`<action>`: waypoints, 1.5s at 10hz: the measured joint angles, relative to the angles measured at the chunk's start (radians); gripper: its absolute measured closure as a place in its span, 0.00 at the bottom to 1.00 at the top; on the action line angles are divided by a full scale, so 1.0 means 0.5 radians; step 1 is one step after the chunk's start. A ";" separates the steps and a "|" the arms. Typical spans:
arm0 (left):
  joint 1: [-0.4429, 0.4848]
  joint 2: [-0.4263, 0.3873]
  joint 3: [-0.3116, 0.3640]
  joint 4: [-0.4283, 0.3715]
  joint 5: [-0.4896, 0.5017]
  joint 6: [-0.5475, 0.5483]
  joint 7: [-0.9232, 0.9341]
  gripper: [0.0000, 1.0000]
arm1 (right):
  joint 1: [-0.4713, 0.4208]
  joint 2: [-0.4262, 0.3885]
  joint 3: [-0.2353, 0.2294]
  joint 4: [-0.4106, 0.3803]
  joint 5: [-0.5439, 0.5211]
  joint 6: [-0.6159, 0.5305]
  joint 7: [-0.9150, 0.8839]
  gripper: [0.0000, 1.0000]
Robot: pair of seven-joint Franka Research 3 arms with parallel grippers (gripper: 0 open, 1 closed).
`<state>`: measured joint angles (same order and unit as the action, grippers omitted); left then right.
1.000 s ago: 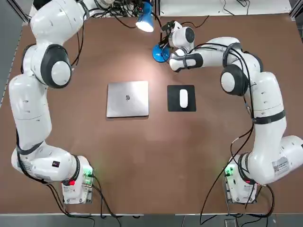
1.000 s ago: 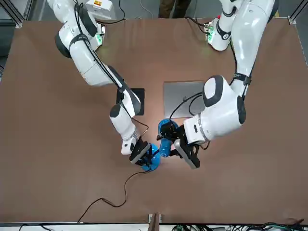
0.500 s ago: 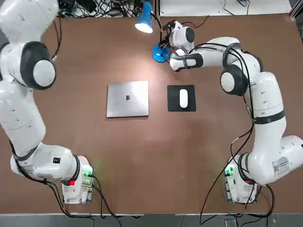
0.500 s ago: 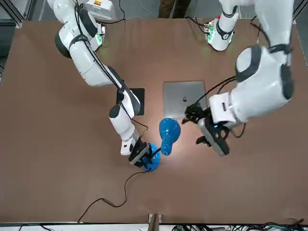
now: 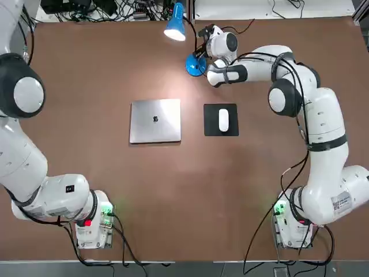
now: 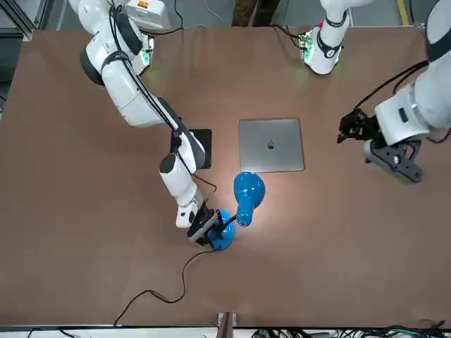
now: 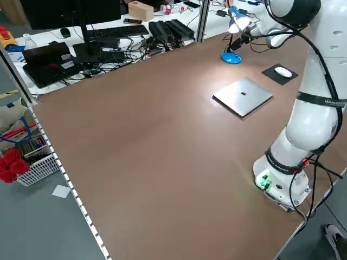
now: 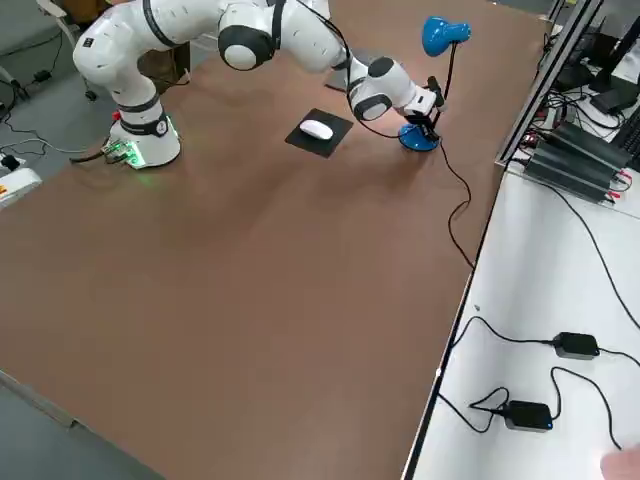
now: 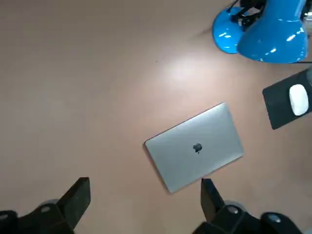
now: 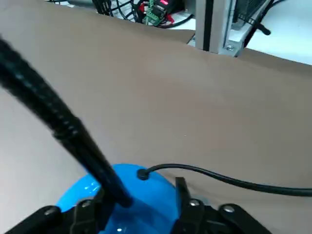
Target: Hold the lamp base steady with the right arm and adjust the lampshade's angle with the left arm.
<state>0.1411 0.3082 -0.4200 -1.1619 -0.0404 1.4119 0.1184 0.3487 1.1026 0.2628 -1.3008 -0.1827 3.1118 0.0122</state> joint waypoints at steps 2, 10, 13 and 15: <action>0.139 -0.104 0.002 -0.116 0.011 0.029 -0.030 0.00 | 0.000 0.001 -0.001 0.003 0.000 -0.004 0.038 0.39; -0.329 -0.647 0.867 -0.842 0.011 0.389 -0.190 0.00 | -0.002 -0.076 0.050 0.011 0.001 -0.014 0.113 0.00; -0.330 -0.647 0.856 -0.842 0.011 0.393 -0.377 0.00 | -0.086 -0.359 0.046 -0.350 0.002 -0.021 0.113 0.00; -0.324 -0.647 0.856 -0.842 0.012 0.396 -0.394 0.00 | -0.180 -0.673 0.038 -0.754 0.002 -0.022 0.113 0.00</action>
<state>-0.0209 -0.0153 0.0082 -1.5827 -0.0346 1.6097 -0.0785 0.2587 0.7659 0.2818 -1.6779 -0.1819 3.1008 0.0687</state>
